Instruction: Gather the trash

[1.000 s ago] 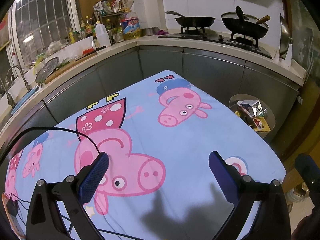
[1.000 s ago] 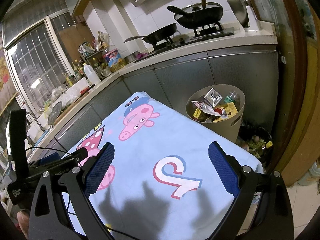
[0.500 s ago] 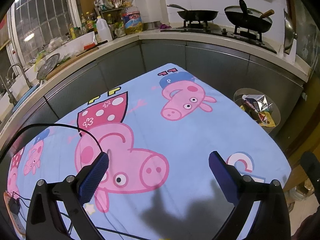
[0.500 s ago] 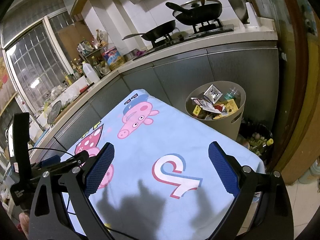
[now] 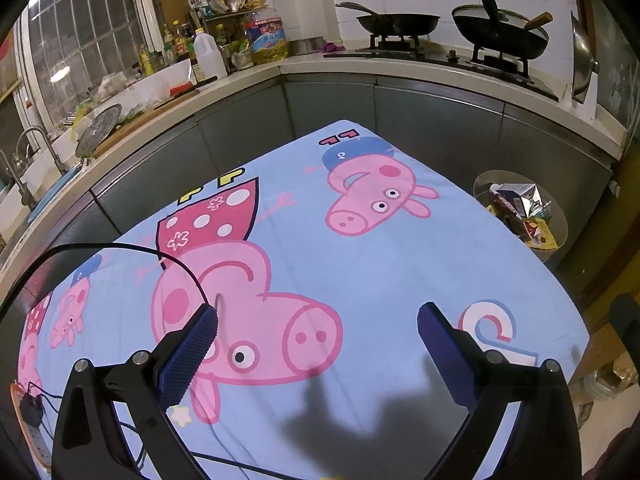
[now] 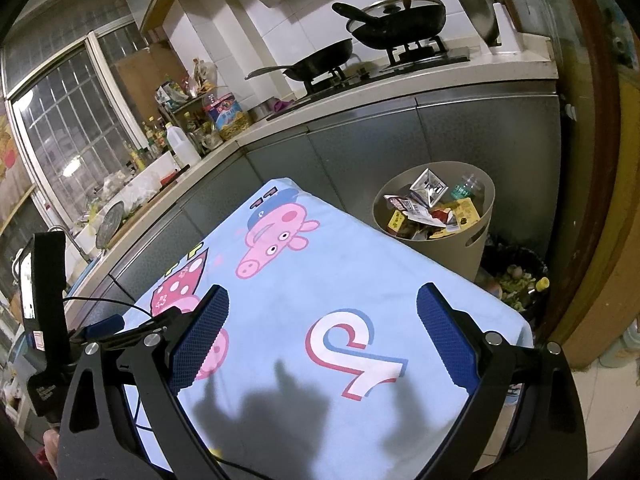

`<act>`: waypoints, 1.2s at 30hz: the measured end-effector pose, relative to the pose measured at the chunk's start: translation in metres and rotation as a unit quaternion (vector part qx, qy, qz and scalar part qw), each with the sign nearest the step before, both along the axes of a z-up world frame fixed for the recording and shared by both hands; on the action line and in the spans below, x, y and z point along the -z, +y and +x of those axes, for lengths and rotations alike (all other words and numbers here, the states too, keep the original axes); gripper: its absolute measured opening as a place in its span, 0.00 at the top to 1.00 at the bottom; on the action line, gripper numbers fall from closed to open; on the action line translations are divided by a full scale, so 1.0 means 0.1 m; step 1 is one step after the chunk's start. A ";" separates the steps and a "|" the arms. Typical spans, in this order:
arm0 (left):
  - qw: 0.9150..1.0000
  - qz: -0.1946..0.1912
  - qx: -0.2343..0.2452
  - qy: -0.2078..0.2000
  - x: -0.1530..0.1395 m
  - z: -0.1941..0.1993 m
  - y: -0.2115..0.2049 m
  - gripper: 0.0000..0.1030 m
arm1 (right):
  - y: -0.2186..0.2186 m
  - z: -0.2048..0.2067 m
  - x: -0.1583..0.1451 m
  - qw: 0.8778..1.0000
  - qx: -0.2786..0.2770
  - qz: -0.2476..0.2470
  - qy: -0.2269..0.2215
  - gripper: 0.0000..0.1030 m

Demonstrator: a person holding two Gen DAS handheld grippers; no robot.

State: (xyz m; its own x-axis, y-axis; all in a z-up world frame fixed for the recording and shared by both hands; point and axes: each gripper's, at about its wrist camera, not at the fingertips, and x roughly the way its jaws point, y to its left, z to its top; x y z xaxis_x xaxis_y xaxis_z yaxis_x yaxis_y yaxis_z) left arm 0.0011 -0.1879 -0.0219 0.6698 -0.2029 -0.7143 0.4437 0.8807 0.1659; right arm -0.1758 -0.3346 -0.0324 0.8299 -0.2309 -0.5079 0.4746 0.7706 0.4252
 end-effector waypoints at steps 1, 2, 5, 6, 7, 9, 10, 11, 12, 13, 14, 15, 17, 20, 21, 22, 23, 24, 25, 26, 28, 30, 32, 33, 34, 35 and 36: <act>1.000 0.001 0.000 0.000 0.01 0.00 0.00 0.03 | -0.01 0.00 -0.01 1.000 0.000 -0.001 0.000 0.09; 1.000 0.002 0.000 0.001 0.02 0.01 0.00 0.03 | 0.00 0.00 0.00 1.000 0.001 0.000 0.000 0.09; 1.000 0.004 0.000 0.001 0.03 0.01 0.00 0.03 | -0.02 0.02 -0.01 1.000 0.000 0.000 0.001 0.09; 1.000 0.006 0.001 0.000 0.03 0.01 0.00 0.03 | -0.01 0.02 0.01 1.000 0.001 0.002 0.001 0.09; 1.000 0.008 0.001 0.000 0.05 0.01 0.00 0.03 | -0.01 0.02 0.01 1.000 0.001 0.003 0.001 0.09; 1.000 0.011 0.002 0.002 0.07 0.00 -0.01 0.03 | 0.01 0.03 0.03 1.000 0.001 0.004 0.001 0.09; 1.000 0.012 0.002 0.002 0.08 0.00 -0.02 0.03 | -0.02 0.03 0.03 1.000 0.001 0.004 0.001 0.09; 1.000 0.014 0.002 0.002 0.09 0.00 -0.02 0.03 | -0.02 0.03 0.03 1.000 0.000 0.004 0.001 0.09; 1.000 0.016 0.003 0.002 0.10 0.00 -0.02 0.03 | 0.00 0.03 0.04 1.000 0.000 0.003 0.001 0.09; 1.000 0.017 0.003 0.003 0.10 -0.01 -0.03 0.03 | -0.02 0.03 0.03 1.000 0.000 0.004 0.001 0.09; 1.000 0.018 0.004 0.004 0.11 -0.01 -0.04 0.03 | -0.01 0.03 0.03 1.000 0.001 0.005 0.001 0.09; 1.000 0.019 0.004 0.004 0.11 -0.02 -0.04 0.03 | 0.00 0.03 0.04 1.000 0.002 0.006 0.001 0.09; 1.000 0.021 0.004 0.004 0.12 -0.02 -0.05 0.03 | -0.02 0.04 0.03 1.000 0.002 0.006 0.001 0.09; 1.000 0.024 0.006 0.006 0.12 -0.03 -0.07 0.03 | -0.02 0.04 0.03 1.000 0.001 0.006 0.001 0.09; 1.000 0.025 0.008 0.006 0.13 -0.04 -0.08 0.03 | -0.02 0.04 0.04 1.000 0.000 0.006 0.001 0.09; 1.000 0.026 0.009 0.006 0.13 -0.04 -0.08 0.03 | -0.04 0.04 0.03 1.000 0.000 0.006 0.001 0.09; 1.000 0.026 0.009 0.007 0.13 -0.04 -0.09 0.03 | -0.05 0.04 0.03 1.000 0.000 0.006 0.002 0.09; 1.000 0.027 0.011 0.008 0.14 -0.05 -0.09 0.03 | -0.03 0.04 0.04 1.000 0.000 0.007 0.002 0.09; 0.999 0.028 0.012 0.008 0.14 -0.05 -0.10 0.03 | -0.03 0.04 0.04 1.000 0.000 0.007 0.002 0.09; 0.999 0.029 0.012 0.009 0.15 -0.05 -0.11 0.03 | -0.05 0.04 0.03 1.000 0.001 0.007 0.001 0.09; 0.999 0.030 0.013 0.010 0.15 -0.05 -0.11 0.03 | -0.05 0.04 0.03 1.000 0.001 0.007 0.001 0.09; 0.999 0.030 0.012 0.010 0.16 -0.05 -0.12 0.03 | -0.04 0.04 0.04 1.000 0.001 0.008 0.002 0.09; 0.999 0.030 0.012 0.010 0.16 -0.05 -0.12 0.03 | -0.05 0.04 0.04 1.000 0.000 0.008 0.002 0.09; 0.999 0.030 0.012 0.011 0.16 -0.05 -0.12 0.03 | -0.04 0.05 0.04 1.000 0.000 0.008 0.003 0.09; 0.999 0.029 0.013 0.012 0.16 -0.04 -0.12 0.03 | -0.07 0.04 0.03 1.000 0.000 0.008 0.002 0.09; 0.999 0.030 0.012 0.012 0.17 -0.04 -0.12 0.03 | -0.06 0.04 0.03 1.000 0.000 0.008 0.002 0.09; 0.999 0.031 0.012 0.011 0.17 -0.04 -0.12 0.03 | -0.05 0.04 0.04 1.000 0.000 0.008 0.002 0.09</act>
